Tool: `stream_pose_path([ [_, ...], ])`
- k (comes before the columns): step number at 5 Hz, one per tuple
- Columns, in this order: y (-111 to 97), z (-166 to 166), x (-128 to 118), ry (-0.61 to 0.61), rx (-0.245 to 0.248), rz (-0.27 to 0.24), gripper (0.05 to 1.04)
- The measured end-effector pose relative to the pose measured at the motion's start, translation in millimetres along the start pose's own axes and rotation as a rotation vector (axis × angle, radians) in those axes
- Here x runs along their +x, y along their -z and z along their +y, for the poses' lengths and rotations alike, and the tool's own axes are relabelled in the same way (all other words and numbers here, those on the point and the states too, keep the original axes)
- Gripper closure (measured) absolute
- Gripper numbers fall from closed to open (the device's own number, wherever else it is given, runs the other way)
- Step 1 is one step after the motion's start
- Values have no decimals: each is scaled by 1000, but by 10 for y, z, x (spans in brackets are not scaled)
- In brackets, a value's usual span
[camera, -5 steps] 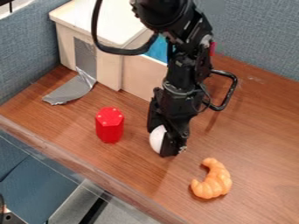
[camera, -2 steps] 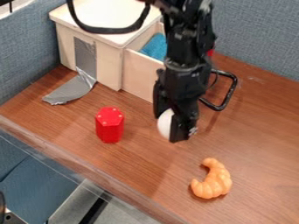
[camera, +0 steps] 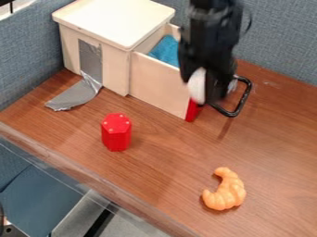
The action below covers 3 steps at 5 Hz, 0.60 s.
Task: TAKE THE WHITE BALL AND PUT IT INSIDE THE DRAWER
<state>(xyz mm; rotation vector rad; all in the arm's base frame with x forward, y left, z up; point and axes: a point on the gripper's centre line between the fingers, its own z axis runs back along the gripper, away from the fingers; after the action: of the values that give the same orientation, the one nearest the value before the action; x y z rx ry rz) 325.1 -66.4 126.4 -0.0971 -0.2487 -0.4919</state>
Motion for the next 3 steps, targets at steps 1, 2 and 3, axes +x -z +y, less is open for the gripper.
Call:
stream_pose_path([
  [1, -53, 304, 234, -132, 13, -8, 251],
  [2, -78, 594, 401, -273, 20, 12, 251],
  [3, -92, 882, 413, -376, 40, 12, 251],
])
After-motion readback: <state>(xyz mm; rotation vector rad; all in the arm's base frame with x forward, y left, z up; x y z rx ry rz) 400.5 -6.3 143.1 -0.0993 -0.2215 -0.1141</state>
